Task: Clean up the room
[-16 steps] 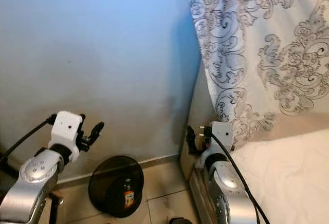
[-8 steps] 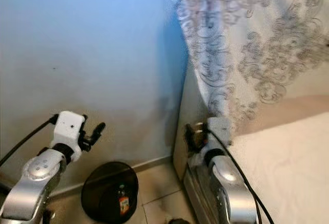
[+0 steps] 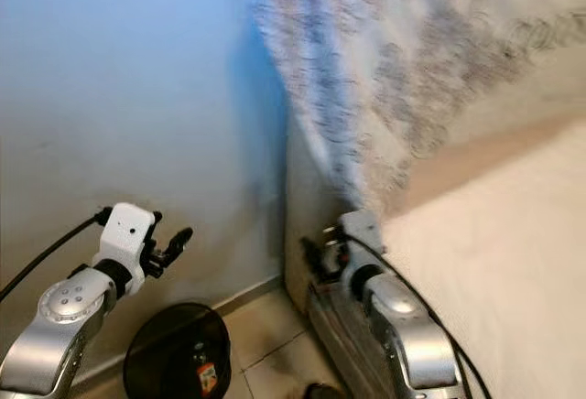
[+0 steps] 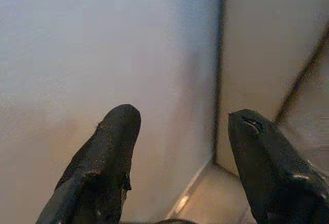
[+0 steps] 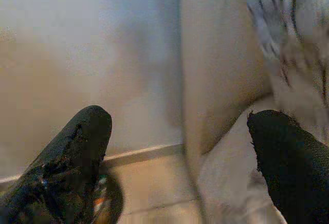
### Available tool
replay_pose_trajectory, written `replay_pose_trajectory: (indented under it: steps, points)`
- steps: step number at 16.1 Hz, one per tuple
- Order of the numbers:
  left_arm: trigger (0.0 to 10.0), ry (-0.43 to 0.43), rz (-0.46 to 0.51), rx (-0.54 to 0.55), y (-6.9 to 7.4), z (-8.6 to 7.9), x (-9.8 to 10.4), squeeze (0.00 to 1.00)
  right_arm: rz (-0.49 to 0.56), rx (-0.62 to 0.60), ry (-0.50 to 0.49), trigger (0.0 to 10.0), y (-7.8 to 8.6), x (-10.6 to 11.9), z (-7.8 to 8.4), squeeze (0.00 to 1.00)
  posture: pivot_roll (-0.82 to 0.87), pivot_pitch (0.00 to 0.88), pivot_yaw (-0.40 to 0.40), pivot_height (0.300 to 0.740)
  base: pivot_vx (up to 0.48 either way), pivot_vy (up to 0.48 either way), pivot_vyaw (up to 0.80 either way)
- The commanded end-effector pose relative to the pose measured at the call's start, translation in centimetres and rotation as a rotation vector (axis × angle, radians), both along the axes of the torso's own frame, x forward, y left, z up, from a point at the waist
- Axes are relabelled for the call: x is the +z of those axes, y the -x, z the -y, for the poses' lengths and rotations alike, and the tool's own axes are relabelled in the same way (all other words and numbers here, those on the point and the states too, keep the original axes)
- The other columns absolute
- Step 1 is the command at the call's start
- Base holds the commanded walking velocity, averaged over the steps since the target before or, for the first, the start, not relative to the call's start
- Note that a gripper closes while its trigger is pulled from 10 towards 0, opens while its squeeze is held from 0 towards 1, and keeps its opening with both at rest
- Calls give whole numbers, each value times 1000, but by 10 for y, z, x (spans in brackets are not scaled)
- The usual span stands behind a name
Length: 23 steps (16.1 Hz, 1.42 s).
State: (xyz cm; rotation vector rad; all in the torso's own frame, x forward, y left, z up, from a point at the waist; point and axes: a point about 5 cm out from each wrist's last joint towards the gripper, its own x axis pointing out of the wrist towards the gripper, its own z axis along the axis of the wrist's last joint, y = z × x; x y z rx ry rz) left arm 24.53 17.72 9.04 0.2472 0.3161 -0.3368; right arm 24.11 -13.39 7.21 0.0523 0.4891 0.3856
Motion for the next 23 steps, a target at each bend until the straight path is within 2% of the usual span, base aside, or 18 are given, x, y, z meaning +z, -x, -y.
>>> replay_pose_trajectory:
  steps: [1, 4, 6, 8, 9, 10, 11, 12, 15, 17, 18, 19, 21, 23]
  points:
    - [10000, 7, -17, -18, 1, 3, -2, 0, -2, 46, -33, 10000, 2, 5, -2, 1000, 65, 0, 36, 740, 0, 0, -750]
    - [10000, -1, -28, -35, 0, 1, -2, 0, -34, 214, -196, 10000, 10, 16, -10, 1000, 62, 0, 38, 740, 0, 0, -746]
    - [10000, -6, -31, -39, -1, 0, -2, 0, -19, 225, -226, 10000, 7, 21, -5, 1000, 62, 0, 40, 740, 0, 0, -750]
    - [10000, -7, -34, -52, -1, 1, -1, 0, -12, 226, -328, 10000, 5, 30, -5, 1000, 67, 0, 40, 740, 0, 0, -750]
    - [10000, -5, -33, -63, -2, 1, -1, 0, 6, 253, -445, 10000, 7, 39, -9, 1000, 71, 0, 38, 740, 0, 0, -744]
    - [10000, -5, -31, -66, -2, 0, -1, 0, 16, 246, -505, 10000, 8, 43, -9, 1000, 69, 0, 38, 740, 0, 0, -750]
    - [10000, -7, -29, -62, -2, -2, 0, 0, 27, 211, -517, 10000, 6, 43, -7, 1000, 64, 0, 40, 740, 0, 0, -750]
    - [10000, -7, -24, -58, -3, -3, 0, 0, 33, 168, -504, 10000, 3, 42, -5, 1000, 56, 0, 43, 740, 0, 0, -750]
    - [10000, 12, 22, -22, -9, -2, 3, 0, 64, -98, -297, 10000, -14, 29, 14, 1000, 45, 0, 46, 740, 0, 0, -750]
    - [10000, 21, 62, 27, -12, 0, 9, 0, 77, -258, -185, 10000, -15, 22, 26, 1000, 61, 0, 32, 740, 0, 0, -738]
    - [10000, 24, 67, 73, -10, -4, 8, 0, 106, -337, -77, 10000, -11, 17, 31, 1000, 62, 0, 29, 740, 0, 0, -738]
    - [10000, 17, 70, 93, -11, -6, 7, 0, 123, -354, -26, 10000, -8, 14, 28, 1000, 66, 0, 25, 740, 0, 0, -738]
    - [10000, 5, 105, 115, -12, -9, 10, 0, 170, -367, 4, 10000, -11, 18, 26, 1000, 74, 0, 22, 740, 0, 0, -738]
    - [10000, -15, 139, 140, -14, -13, 15, 0, 216, -407, 51, 10000, -18, 22, 35, 1000, 86, 0, 15, 740, 0, 0, -738]
